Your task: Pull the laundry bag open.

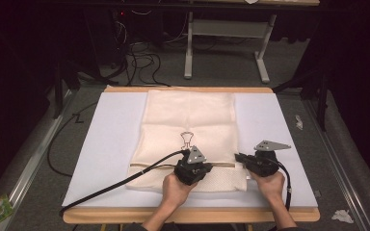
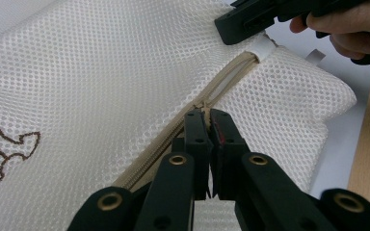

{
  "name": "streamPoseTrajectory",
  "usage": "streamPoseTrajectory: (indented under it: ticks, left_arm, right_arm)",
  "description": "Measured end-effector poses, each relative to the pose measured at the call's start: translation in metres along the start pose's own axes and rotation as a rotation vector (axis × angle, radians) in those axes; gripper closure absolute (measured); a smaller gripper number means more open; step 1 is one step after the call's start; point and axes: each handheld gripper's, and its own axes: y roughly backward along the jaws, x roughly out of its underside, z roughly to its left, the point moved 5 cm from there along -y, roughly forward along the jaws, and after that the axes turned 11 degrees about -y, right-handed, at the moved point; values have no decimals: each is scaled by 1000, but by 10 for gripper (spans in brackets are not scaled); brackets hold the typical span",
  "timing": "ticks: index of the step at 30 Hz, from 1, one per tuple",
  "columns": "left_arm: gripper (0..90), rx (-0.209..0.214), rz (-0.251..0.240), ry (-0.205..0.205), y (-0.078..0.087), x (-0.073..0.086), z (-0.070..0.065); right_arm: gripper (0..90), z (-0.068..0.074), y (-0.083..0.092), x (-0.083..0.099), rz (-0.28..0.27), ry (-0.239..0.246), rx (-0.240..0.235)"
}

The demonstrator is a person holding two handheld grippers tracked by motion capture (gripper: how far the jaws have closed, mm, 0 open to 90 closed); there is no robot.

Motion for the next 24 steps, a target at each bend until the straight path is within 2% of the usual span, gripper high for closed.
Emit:
streamPoseTrajectory:
  ticks: [17,24]
  left_arm:
    - [871,-3,-9,0,5,1,0]
    - [871,-15,-11,6,12,4,5]
  right_arm:
    - [890,1,-1,-1,-4,8,-5]
    - [890,1,-1,-1,-4,6,-2]
